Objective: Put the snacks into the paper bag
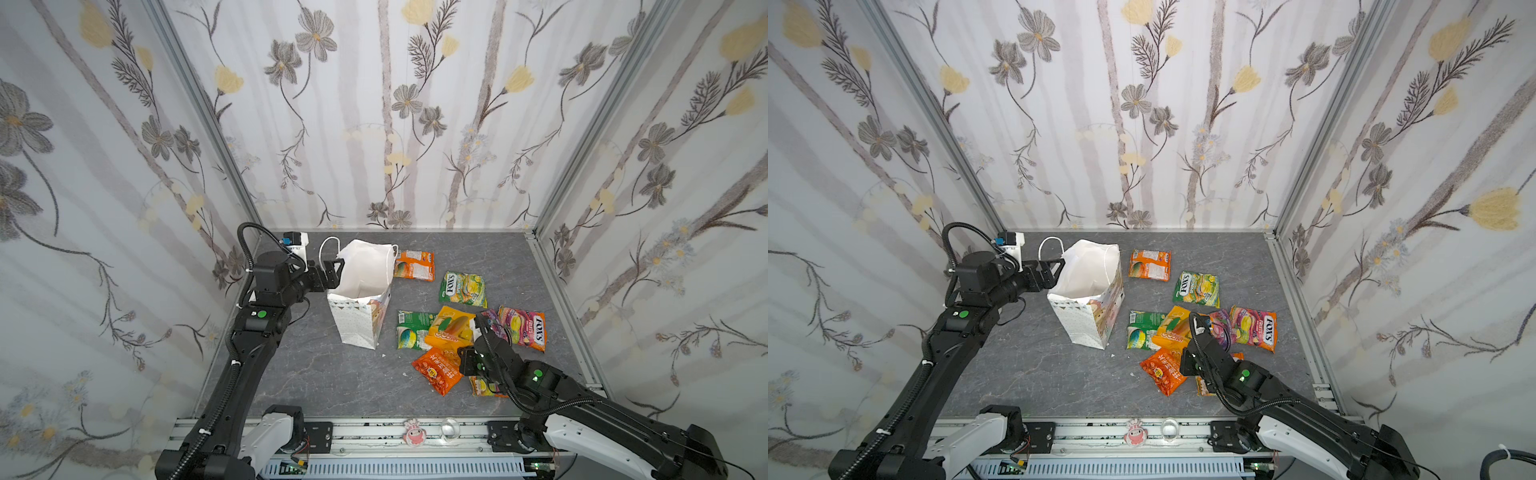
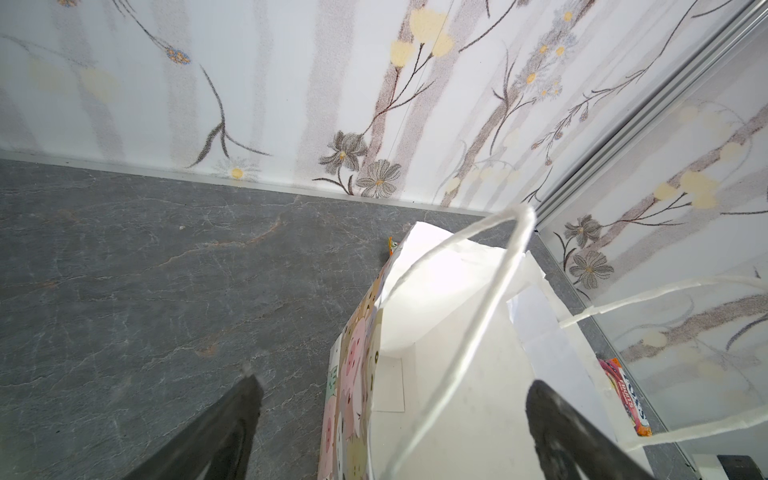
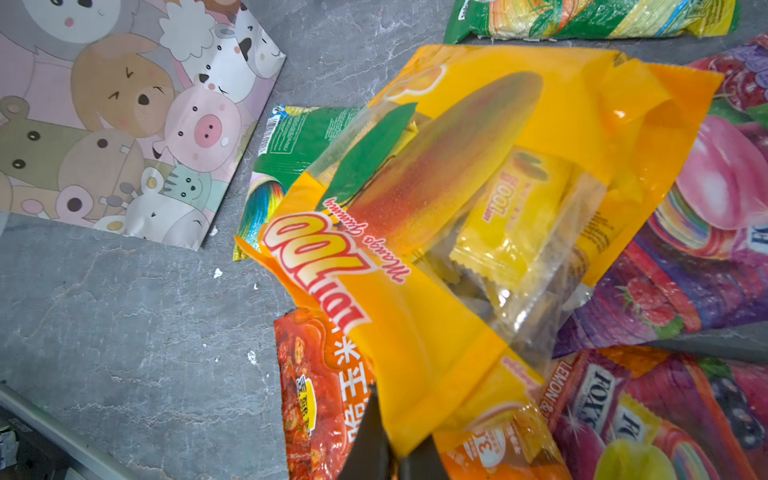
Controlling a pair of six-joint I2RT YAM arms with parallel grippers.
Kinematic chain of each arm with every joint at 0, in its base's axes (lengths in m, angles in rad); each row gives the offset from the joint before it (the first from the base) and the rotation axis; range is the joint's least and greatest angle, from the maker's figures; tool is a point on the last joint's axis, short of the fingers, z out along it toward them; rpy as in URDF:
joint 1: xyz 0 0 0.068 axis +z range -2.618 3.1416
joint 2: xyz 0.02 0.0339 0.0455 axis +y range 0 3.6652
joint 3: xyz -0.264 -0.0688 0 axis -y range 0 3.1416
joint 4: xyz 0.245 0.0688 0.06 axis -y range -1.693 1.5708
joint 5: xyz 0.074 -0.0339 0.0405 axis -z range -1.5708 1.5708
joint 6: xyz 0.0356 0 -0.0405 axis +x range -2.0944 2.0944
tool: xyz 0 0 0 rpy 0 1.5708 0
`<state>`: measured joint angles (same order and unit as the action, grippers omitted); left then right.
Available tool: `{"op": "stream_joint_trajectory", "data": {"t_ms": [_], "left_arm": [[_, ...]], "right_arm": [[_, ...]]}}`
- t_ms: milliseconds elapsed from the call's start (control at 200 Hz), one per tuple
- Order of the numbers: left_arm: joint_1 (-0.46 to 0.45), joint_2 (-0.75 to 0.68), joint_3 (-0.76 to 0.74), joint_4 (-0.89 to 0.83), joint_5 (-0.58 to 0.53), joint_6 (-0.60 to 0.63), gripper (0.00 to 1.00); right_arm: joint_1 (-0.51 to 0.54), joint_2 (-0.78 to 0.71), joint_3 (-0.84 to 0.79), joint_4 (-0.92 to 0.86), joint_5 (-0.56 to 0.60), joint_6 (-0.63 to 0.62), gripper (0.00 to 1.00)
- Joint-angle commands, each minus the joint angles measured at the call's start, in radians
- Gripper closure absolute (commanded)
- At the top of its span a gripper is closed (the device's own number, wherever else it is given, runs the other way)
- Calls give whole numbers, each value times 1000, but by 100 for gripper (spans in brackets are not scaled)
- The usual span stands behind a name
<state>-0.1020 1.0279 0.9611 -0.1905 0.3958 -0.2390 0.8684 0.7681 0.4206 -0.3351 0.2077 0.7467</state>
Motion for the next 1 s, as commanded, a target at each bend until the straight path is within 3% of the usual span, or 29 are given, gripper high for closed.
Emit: {"op": "stream_joint_trajectory", "data": {"t_ms": [0, 764, 999], "left_arm": [[1, -5, 2, 25, -3, 1, 0], [0, -9, 7, 19, 7, 8, 0], [1, -8, 11, 13, -1, 12, 0]], "right_arm": [[-1, -17, 4, 81, 12, -5, 100], [-95, 84, 325, 69, -36, -250, 100], [-97, 149, 527, 4, -52, -331, 100]]}}
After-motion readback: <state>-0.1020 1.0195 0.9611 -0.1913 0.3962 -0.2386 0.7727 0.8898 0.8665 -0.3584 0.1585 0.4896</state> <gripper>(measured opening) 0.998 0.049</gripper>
